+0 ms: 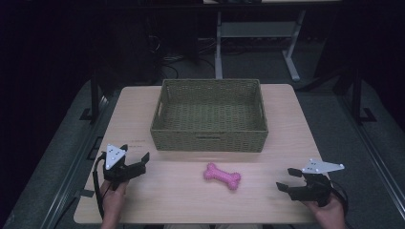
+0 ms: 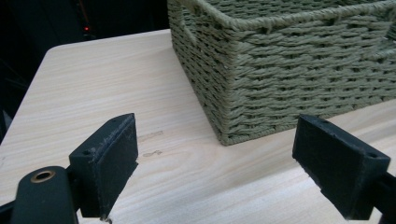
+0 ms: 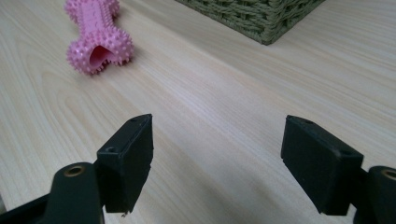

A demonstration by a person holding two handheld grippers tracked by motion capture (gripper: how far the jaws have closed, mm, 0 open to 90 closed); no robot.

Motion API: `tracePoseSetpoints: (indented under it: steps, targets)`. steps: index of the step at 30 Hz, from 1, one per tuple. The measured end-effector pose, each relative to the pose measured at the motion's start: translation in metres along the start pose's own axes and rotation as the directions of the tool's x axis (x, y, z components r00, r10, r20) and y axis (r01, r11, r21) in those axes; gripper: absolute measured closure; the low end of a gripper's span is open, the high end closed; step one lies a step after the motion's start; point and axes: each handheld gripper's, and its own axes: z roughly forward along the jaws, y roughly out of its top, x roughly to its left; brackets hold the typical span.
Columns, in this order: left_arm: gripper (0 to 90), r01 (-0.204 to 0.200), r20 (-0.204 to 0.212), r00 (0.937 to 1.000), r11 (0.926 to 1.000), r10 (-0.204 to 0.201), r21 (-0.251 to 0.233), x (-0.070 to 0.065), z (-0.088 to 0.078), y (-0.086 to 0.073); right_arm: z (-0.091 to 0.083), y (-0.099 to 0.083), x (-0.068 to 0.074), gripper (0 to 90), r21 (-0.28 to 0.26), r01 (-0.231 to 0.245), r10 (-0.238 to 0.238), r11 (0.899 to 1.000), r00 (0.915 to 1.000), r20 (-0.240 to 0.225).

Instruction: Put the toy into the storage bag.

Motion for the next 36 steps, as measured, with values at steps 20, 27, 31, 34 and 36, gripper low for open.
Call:
tracePoseSetpoints:
  steps: [20,27,31,34,36]
  targets:
    - [13.6,0.012,-0.010,0.9999,0.9999,-0.012,-0.004,0.004,-0.002,-0.001,0.001,0.041,0.016,20.1,0.039,0.106,-0.105,0.994,0.9936,-0.043]
    - [13.7,0.020,-0.013,0.9997,0.9998,-0.020,-0.002,0.008,-0.003,-0.002,0.006,0.065,0.023,19.9,0.071,0.161,-0.155,0.984,0.9844,-0.083]
    - [13.7,0.018,-0.014,0.9997,0.9998,-0.018,-0.004,0.007,-0.003,-0.002,0.013,0.080,0.029,19.5,0.092,0.192,-0.181,0.977,0.9773,-0.110]
    - [13.7,0.019,-0.011,0.9998,0.9998,-0.019,-0.008,0.007,-0.003,-0.001,0.016,0.086,0.033,19.4,0.100,0.204,-0.191,0.974,0.9732,-0.128]
    - [13.7,0.020,-0.015,0.9997,0.9998,-0.020,-0.002,0.007,-0.003,-0.002,0.018,0.089,0.035,19.4,0.105,0.213,-0.197,0.971,0.9702,-0.140]
